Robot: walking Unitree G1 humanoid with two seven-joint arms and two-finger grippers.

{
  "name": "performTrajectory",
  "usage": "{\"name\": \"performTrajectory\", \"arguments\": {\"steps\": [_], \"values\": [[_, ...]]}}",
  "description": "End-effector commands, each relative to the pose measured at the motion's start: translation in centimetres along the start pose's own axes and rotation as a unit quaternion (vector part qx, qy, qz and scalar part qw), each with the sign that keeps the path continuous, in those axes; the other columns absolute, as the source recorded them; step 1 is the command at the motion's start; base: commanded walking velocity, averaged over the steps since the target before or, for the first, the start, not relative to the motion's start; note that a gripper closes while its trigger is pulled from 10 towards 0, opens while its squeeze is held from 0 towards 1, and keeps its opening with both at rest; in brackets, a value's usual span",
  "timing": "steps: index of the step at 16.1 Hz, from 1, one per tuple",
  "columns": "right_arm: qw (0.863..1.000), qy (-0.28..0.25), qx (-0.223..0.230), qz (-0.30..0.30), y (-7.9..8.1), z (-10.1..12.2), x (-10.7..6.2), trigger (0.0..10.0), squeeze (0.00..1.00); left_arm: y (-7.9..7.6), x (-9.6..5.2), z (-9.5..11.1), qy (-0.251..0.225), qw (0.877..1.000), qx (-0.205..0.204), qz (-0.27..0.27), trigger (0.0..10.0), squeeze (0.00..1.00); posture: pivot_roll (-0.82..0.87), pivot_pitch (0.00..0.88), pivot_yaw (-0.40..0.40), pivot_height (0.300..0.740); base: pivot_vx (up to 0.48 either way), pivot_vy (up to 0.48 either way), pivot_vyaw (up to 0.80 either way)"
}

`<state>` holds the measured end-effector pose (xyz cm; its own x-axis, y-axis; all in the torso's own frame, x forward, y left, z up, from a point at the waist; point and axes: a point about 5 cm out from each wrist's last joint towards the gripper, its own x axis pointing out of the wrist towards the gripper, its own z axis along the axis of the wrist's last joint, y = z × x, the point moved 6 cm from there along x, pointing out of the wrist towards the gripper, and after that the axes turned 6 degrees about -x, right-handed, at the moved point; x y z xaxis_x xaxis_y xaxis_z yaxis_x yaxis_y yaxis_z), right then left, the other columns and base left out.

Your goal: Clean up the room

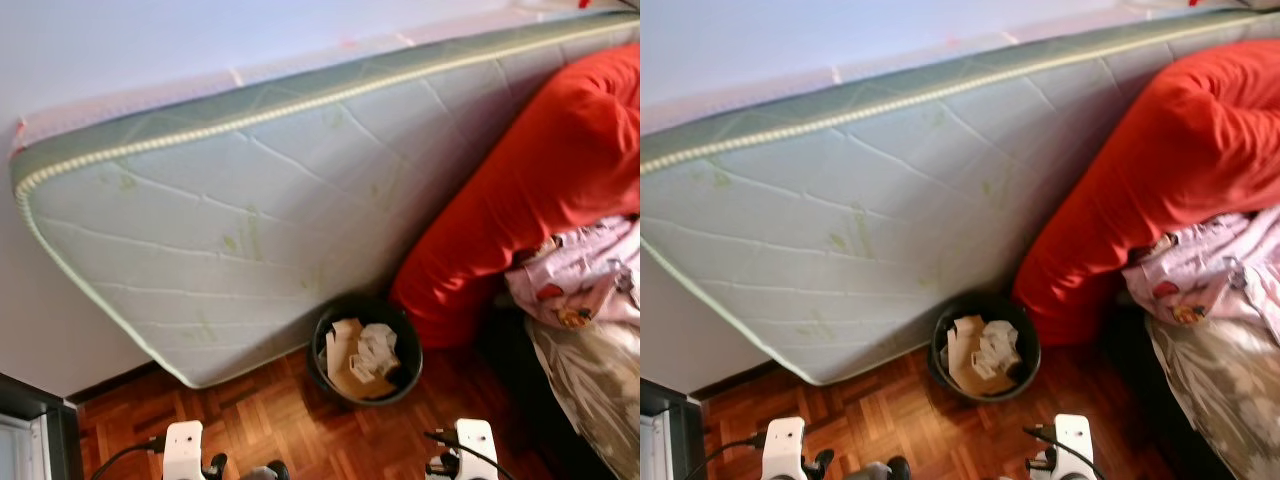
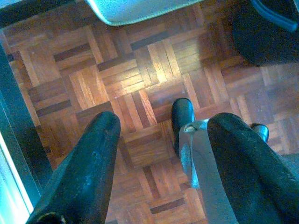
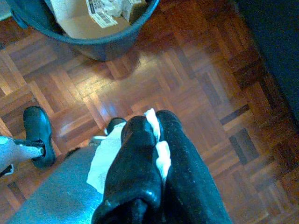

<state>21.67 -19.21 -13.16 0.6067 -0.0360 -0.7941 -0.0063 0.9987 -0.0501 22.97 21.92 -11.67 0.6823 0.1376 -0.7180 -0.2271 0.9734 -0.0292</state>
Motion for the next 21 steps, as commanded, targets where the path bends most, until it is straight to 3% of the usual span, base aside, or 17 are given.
{"name": "performTrajectory", "arguments": {"steps": [1, 10, 15, 17, 21], "values": [[1.0, 0.008, 0.008, -0.003, -0.1, -0.7, -0.1, 10.0, 0.0, 0.2, -0.2, -0.9, 0.01, 1.0, -0.014, 0.005, 10.0, 0.0, 0.14, 0.2, -0.071, 0.736, 0.277, 0.0, 0.0], [1.0, 0.003, 0.008, -0.008, -0.2, -0.5, -0.1, 10.0, 0.0, 0.2, -0.2, -0.6, 0.004, 1.0, -0.014, 0.007, 10.0, 0.0, 0.14, 0.204, -0.071, 0.736, 0.295, 0.0, 0.0], [1.0, -0.013, 0.01, -0.005, 0.0, 0.7, 0.1, 10.0, 0.0, 0.3, -0.1, 0.4, -0.019, 1.0, -0.012, 0.01, 10.0, 0.0, 0.14, 0.204, -0.075, 0.736, 0.0, 0.0, 0.0], [0.999, -0.045, 0.017, -0.003, 0.1, 2.7, 0.3, 10.0, 0.0, 0.3, 0.2, 2.4, -0.053, 0.998, -0.014, 0.006, 10.0, 0.0, 0.15, 0.205, -0.074, 0.736, 0.0, 0.0, 0.0], [0.987, -0.158, 0.035, 0.003, 0.0, 9.7, 0.2, 10.0, 0.0, 0.8, 0.0, 8.0, -0.159, 0.987, -0.021, 0.004, 10.0, 0.0, 0.15, 0.201, -0.075, 0.736, 0.0, 0.0, 0.0]]}}
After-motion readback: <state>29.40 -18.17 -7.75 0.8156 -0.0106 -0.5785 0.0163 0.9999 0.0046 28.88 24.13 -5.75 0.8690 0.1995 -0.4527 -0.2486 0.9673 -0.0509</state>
